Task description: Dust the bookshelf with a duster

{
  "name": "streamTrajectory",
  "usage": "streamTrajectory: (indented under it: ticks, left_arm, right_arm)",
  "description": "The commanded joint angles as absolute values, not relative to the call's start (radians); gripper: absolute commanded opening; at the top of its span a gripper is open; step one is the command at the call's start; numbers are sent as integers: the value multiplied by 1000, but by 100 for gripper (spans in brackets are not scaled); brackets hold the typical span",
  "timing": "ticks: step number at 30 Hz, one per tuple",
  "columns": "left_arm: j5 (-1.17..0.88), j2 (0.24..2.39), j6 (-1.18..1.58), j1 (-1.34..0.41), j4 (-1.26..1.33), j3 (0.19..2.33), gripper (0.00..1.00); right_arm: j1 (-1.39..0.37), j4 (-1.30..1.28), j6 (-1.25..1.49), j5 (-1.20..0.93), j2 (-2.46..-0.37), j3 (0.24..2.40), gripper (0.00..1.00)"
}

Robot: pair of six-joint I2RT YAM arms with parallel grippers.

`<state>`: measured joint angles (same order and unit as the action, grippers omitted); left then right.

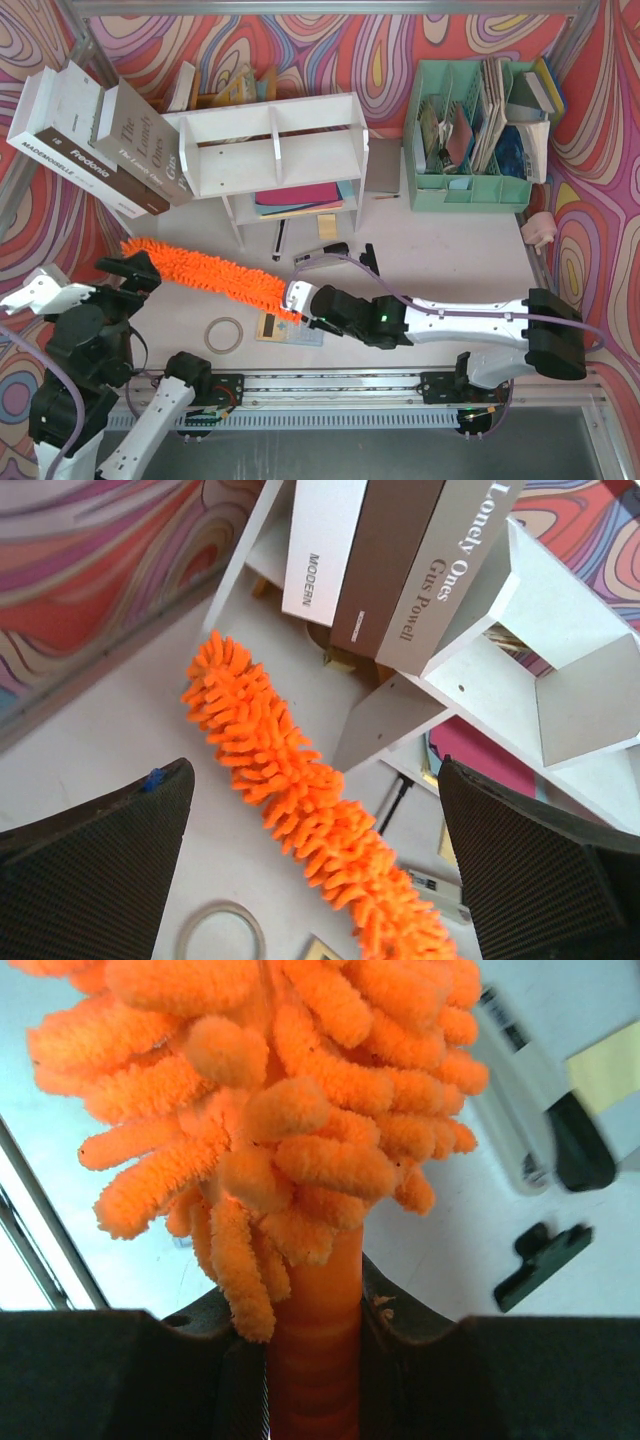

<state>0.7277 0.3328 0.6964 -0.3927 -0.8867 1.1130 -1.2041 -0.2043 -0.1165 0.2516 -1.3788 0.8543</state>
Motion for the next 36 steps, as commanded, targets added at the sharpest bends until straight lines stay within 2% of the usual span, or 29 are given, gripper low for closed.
streamTrajectory:
  ticks: [1, 9, 21, 26, 36]
  left_arm:
    - [726, 280, 429, -388, -778, 1090, 98]
    - [605, 13, 154, -389, -488, 795, 98]
    - [348, 66, 199, -390, -447, 805, 98]
    - [218, 36, 195, -389, -353, 710, 98]
    - [221, 23, 196, -386, -328, 682, 98]
  right_arm:
    - [-1209, -172, -214, 338, -1355, 981, 0]
    - [-1193, -78, -357, 360, -1347, 1035, 0]
    - [-1131, -28, -374, 338, -1373, 1116, 0]
    - [-1127, -7, -371, 342, -1396, 1140, 0]
    - [-1124, 8, -403, 379, -1423, 1221, 0]
